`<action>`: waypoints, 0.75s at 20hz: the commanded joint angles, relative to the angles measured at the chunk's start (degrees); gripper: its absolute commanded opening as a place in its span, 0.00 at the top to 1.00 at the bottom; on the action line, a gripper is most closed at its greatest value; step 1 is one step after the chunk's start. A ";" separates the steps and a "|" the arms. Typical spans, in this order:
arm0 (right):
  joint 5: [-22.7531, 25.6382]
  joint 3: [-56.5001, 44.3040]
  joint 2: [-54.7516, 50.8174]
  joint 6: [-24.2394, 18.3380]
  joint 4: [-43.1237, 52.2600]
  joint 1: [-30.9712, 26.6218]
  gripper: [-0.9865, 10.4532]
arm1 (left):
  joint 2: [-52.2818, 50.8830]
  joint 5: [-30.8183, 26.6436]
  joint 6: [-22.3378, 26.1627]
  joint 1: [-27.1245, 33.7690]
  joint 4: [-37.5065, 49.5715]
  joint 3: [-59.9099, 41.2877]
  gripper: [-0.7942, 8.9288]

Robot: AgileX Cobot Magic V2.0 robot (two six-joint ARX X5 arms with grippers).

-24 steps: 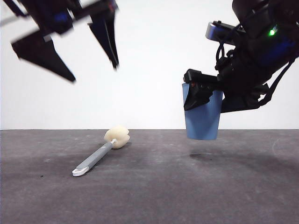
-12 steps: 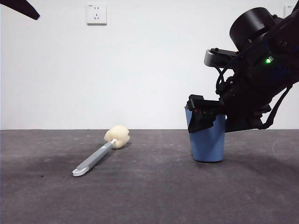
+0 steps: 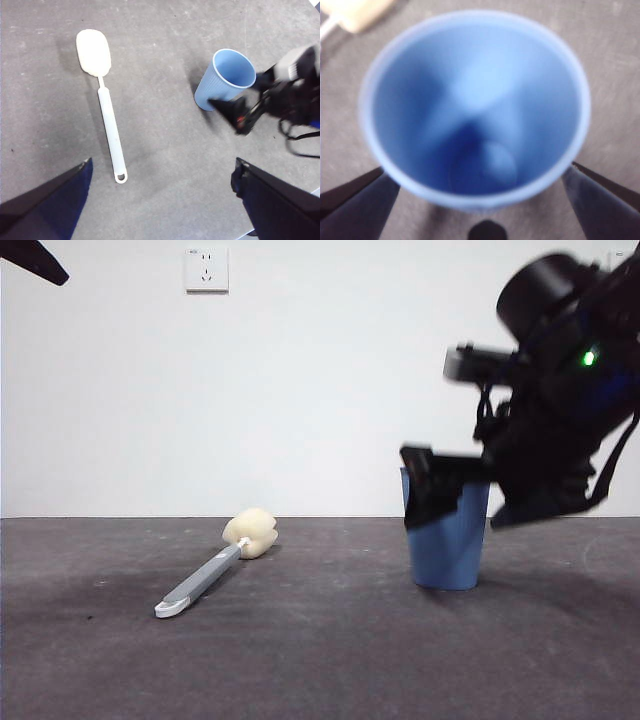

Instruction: Pick up the cup brush,pick up the cup,insert the brush into the cup,clean the cup,put the cup brush back,put the cup back to the fixed position on the table

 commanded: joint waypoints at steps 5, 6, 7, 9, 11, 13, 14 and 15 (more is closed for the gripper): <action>-0.11 -0.24 -18.36 4.57 -22.58 1.07 0.36 | -0.07 0.35 2.64 -0.22 -0.98 -0.42 0.43; -0.15 -0.22 -22.34 5.66 -28.30 1.49 0.36 | -0.07 1.55 3.41 -0.22 -1.07 -0.42 0.43; -1.38 -0.22 -26.38 6.54 -33.86 1.90 0.36 | -0.07 2.23 3.56 -0.22 -1.09 -0.42 0.44; -5.90 -0.22 -34.05 9.03 -43.58 2.54 0.37 | -0.07 2.97 4.83 -0.22 -1.38 -0.42 0.45; -10.78 -0.17 -40.85 10.93 -50.51 2.89 0.45 | -0.07 3.10 5.20 -0.22 -1.88 -0.42 0.61; -14.16 -0.15 -46.45 13.90 -53.92 2.89 0.69 | -0.07 3.08 5.25 -0.22 -2.08 -0.42 0.84; -15.85 -0.15 -48.72 14.19 -54.60 2.89 0.85 | -0.07 3.08 5.90 -0.22 -2.21 -0.42 0.93; -16.70 -0.15 -50.66 14.10 -55.06 2.89 0.92 | -0.07 3.06 6.51 -0.22 -2.47 -0.42 0.93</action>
